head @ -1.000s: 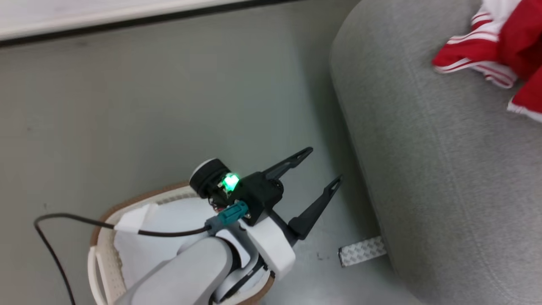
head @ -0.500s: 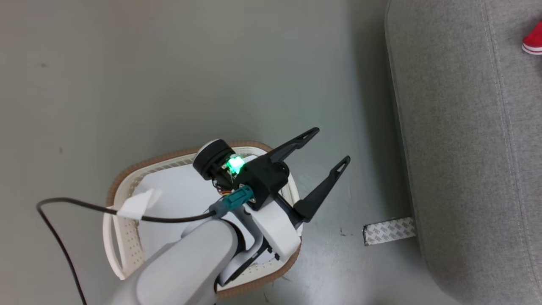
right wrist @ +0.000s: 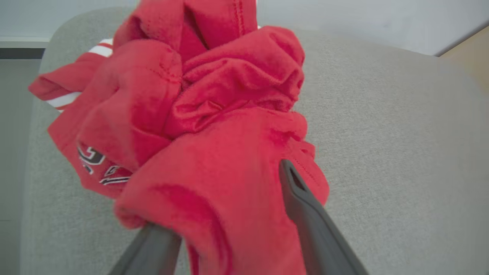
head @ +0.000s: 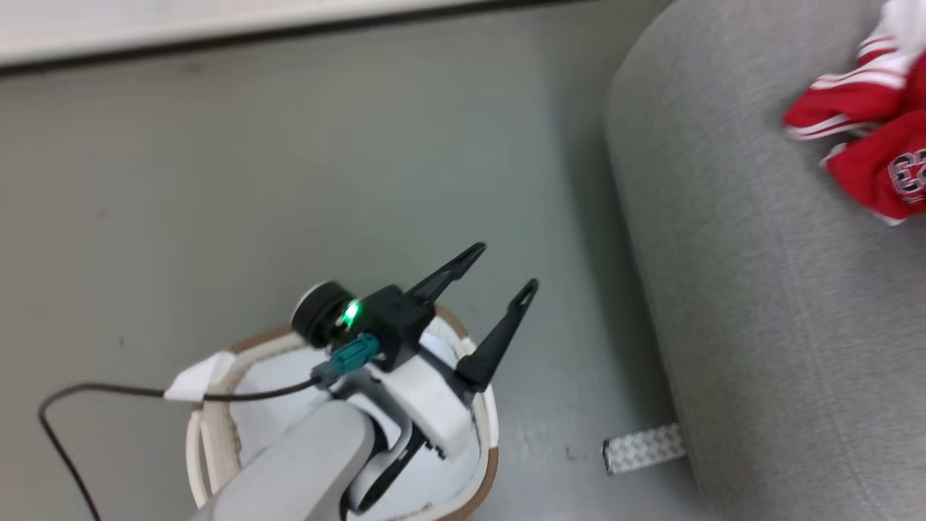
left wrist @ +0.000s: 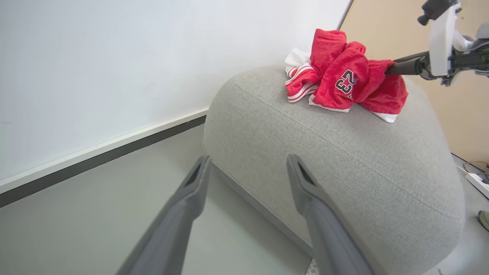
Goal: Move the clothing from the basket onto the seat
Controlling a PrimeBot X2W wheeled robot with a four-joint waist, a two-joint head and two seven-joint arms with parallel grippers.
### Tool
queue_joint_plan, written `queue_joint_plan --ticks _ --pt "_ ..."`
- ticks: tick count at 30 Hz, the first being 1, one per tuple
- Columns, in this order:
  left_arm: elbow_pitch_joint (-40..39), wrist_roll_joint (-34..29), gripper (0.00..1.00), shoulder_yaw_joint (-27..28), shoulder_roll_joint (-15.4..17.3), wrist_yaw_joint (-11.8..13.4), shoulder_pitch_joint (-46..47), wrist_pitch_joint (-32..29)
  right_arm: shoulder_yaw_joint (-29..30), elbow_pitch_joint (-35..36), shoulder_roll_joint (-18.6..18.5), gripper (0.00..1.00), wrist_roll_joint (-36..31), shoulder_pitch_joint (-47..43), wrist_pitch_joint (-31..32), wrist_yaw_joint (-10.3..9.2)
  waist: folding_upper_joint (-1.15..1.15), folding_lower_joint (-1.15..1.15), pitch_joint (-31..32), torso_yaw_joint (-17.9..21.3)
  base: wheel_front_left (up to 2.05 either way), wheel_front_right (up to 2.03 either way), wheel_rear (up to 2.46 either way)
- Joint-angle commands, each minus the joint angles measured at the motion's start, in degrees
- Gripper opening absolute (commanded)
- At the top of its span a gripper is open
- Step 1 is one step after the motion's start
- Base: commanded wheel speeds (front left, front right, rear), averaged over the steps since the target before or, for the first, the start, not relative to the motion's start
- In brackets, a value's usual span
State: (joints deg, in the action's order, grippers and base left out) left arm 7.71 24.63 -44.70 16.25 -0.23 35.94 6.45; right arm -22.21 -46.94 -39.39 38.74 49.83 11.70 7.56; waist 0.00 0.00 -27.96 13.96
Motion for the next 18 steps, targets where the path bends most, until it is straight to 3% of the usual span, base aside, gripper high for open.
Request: queue_joint_plan --ticks 1,8,13,18 --pt "0.45 0.70 1.00 0.35 0.43 0.44 -1.79 0.81 -1.33 1.16 -1.40 1.00 1.03 -1.46 0.47 -0.15 0.00 0.00 5.05 1.49 0.00 0.00 0.00" --pt "1.21 3.88 1.00 2.18 1.09 2.49 -7.69 3.71 -9.20 8.92 -8.58 1.00 5.09 -5.87 3.75 -0.15 0.00 0.00 15.48 0.40 0.00 0.00 0.00" --pt "0.36 6.27 1.00 5.27 2.61 5.04 -11.79 5.42 -10.61 16.72 -12.79 1.00 7.66 -9.39 3.02 -0.15 0.00 0.00 21.19 -1.65 0.00 0.00 0.00" --pt "-1.59 8.31 1.00 9.81 5.33 8.03 -15.48 6.79 -6.44 23.14 -11.73 1.00 9.62 -12.50 -1.96 -0.15 0.00 0.00 24.87 -4.00 0.00 0.00 0.00"
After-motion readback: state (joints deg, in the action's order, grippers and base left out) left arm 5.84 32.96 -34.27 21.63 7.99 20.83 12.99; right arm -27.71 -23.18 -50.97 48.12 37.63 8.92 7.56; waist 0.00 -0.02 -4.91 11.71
